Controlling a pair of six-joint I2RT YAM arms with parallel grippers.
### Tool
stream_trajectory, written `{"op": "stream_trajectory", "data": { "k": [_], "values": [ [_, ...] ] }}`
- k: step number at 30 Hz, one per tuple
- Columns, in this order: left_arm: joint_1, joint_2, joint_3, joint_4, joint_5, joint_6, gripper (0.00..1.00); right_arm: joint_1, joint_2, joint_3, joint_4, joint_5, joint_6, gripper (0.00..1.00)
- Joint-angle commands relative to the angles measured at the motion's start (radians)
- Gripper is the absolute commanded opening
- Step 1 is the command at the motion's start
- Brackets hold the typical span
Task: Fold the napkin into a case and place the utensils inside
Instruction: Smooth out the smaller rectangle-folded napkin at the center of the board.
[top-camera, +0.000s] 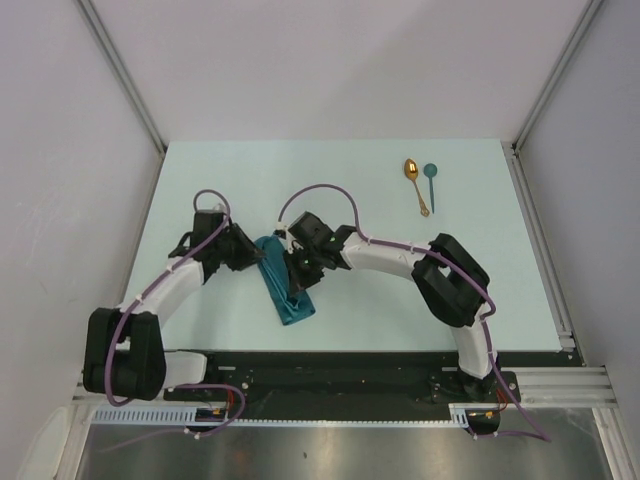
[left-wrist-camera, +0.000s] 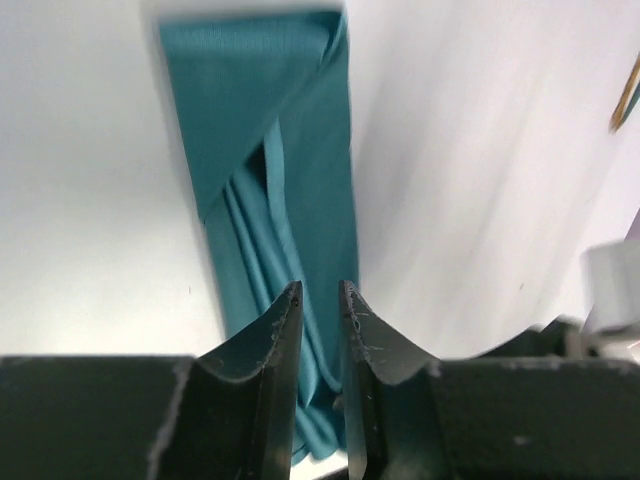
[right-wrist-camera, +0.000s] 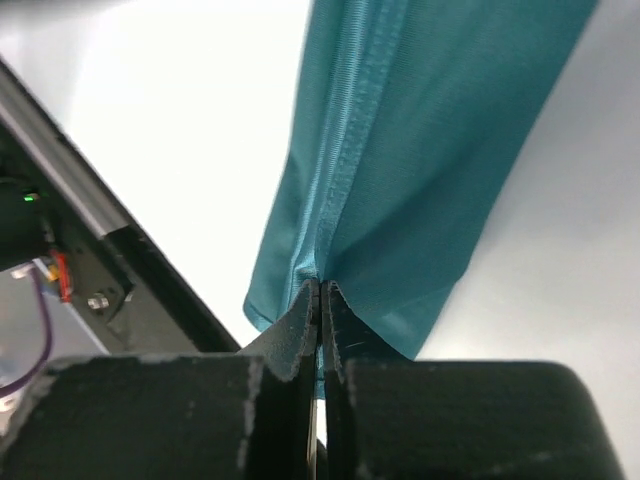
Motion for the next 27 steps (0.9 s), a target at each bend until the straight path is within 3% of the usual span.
{"op": "stream_trajectory", "data": {
  "k": [1, 4, 8, 15, 20, 27],
  "values": [
    [0.022, 0.052, 0.118, -0.041, -0.037, 0.024, 0.25, 0.017, 0.023, 0.041, 0.057, -0.064, 0.033, 0.0],
    [0.026, 0.117, 0.16, -0.035, -0.029, 0.026, 0.25, 0.015, 0.051, 0.038, 0.065, -0.073, 0.034, 0.0],
    [0.026, 0.21, 0.225, -0.046, -0.049, 0.062, 0.32, 0.008, 0.08, 0.032, 0.076, -0.093, 0.03, 0.01],
    [0.024, 0.293, 0.315, -0.097, -0.101, 0.118, 0.35, -0.061, 0.052, -0.01, 0.191, -0.222, 0.093, 0.3],
    [0.024, 0.28, 0.324, -0.11, -0.121, 0.122, 0.31, -0.112, 0.026, -0.02, 0.29, -0.357, 0.175, 0.43],
    [0.026, 0.316, 0.378, -0.169, -0.12, 0.15, 0.29, -0.157, 0.075, 0.122, 0.287, -0.312, 0.175, 0.46]
  ]
}}
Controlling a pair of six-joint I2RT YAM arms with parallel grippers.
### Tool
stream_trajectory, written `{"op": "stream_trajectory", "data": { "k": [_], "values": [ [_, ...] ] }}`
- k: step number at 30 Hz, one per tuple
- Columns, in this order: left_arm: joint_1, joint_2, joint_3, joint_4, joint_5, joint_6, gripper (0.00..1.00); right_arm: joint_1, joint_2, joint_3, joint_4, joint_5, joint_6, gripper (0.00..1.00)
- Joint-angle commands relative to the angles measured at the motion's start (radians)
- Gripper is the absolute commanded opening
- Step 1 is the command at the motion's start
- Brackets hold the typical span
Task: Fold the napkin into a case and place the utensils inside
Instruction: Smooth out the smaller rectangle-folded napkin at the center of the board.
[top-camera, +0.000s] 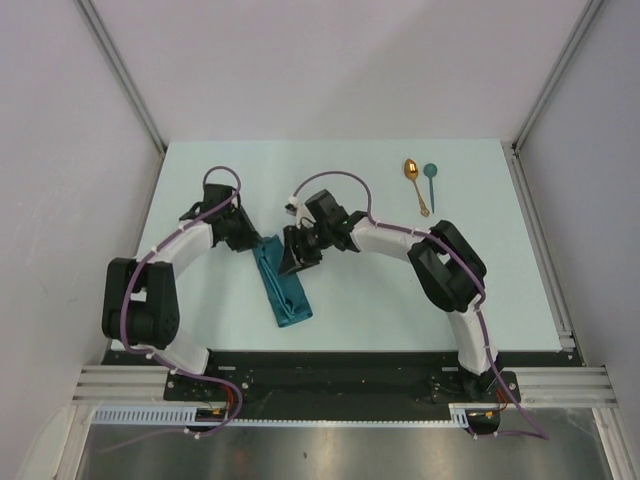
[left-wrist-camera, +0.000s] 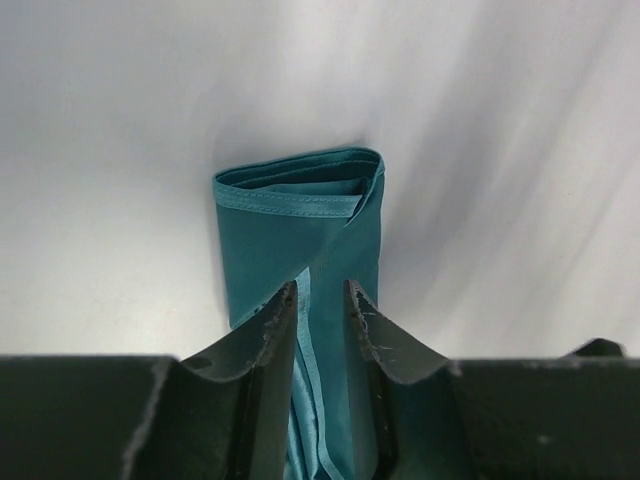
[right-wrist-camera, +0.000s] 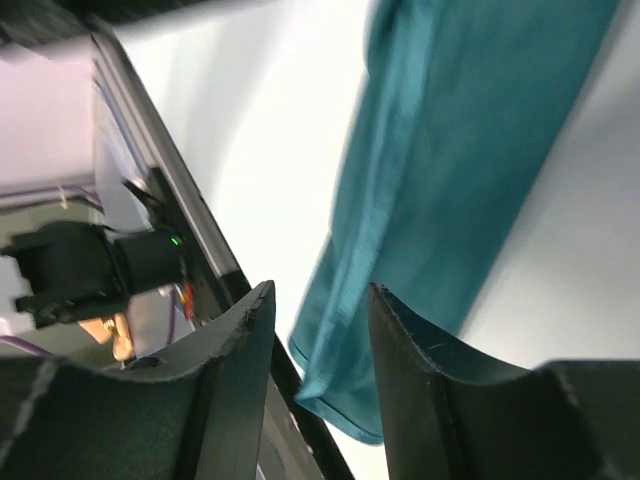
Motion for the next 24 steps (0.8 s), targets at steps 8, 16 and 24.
{"op": "stream_trajectory", "data": {
  "k": [8, 16, 24],
  "values": [
    [0.002, 0.1, 0.148, -0.114, -0.039, 0.106, 0.3, -0.058, 0.159, 0.2, 0.243, 0.086, 0.25, 0.14],
    [-0.03, 0.112, 0.167, -0.137, -0.091, 0.129, 0.28, -0.073, 0.256, 0.259, 0.327, 0.094, 0.338, 0.0],
    [-0.064, 0.17, 0.194, -0.163, -0.146, 0.128, 0.29, -0.07, 0.304, 0.27, 0.36, 0.08, 0.374, 0.0]
  ]
}}
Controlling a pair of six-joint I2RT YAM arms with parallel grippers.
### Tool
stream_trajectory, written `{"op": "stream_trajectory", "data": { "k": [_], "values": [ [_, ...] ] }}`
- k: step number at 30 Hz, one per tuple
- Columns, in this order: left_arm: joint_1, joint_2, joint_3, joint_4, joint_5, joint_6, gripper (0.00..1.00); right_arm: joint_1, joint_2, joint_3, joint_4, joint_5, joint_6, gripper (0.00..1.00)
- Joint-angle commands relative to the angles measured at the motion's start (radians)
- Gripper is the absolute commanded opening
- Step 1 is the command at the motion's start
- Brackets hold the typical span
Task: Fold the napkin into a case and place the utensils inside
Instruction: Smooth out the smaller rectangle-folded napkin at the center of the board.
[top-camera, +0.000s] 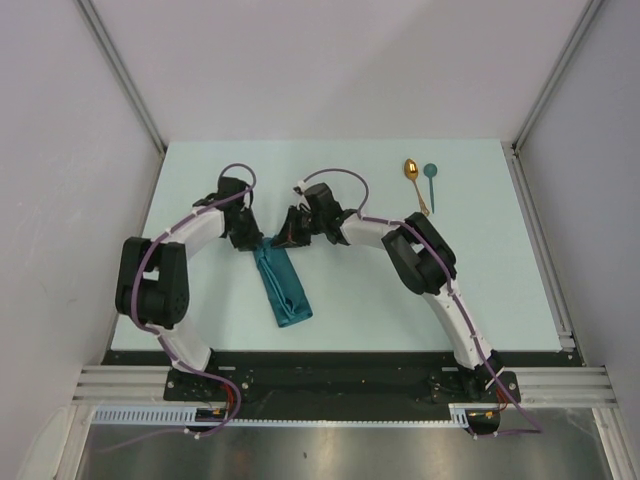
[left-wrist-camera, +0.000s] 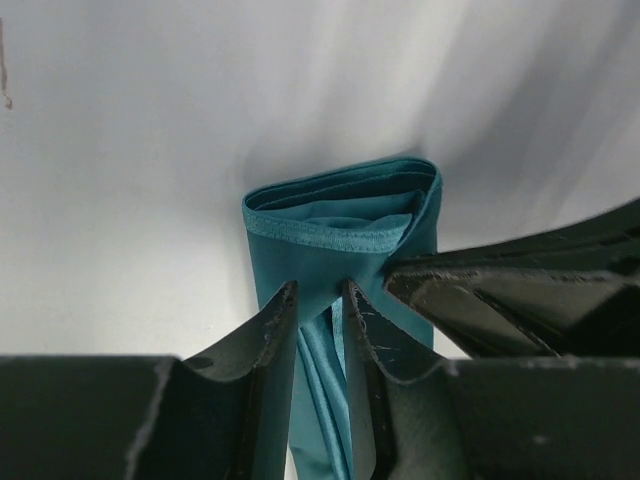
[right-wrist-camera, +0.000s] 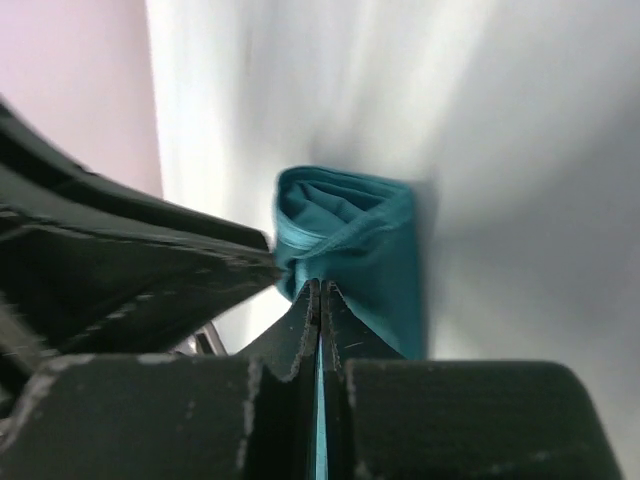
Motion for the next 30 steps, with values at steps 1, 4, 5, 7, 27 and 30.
{"op": "stream_trajectory", "data": {
  "k": [1, 4, 5, 7, 27, 30],
  "values": [
    [-0.018, 0.037, 0.058, -0.023, -0.045, 0.019, 0.29, 0.007, 0.008, 0.042, 0.078, -0.007, 0.033, 0.0],
    [-0.02, 0.043, 0.055, -0.023, -0.059, 0.01, 0.3, 0.007, 0.015, 0.045, 0.077, -0.004, 0.038, 0.0],
    [-0.021, 0.04, 0.054, -0.022, -0.061, 0.007, 0.3, 0.008, 0.018, 0.045, 0.078, -0.005, 0.04, 0.0],
    [-0.023, 0.031, 0.054, -0.025, -0.056, 0.003, 0.31, 0.01, 0.021, 0.043, 0.075, -0.002, 0.041, 0.0],
    [-0.06, 0.046, 0.051, -0.04, -0.108, 0.002, 0.29, 0.022, 0.067, 0.031, 0.116, -0.004, 0.082, 0.0],
    [-0.06, 0.054, 0.067, -0.034, -0.114, 0.003, 0.2, 0.025, 0.072, 0.036, 0.112, -0.001, 0.084, 0.0]
  ]
}}
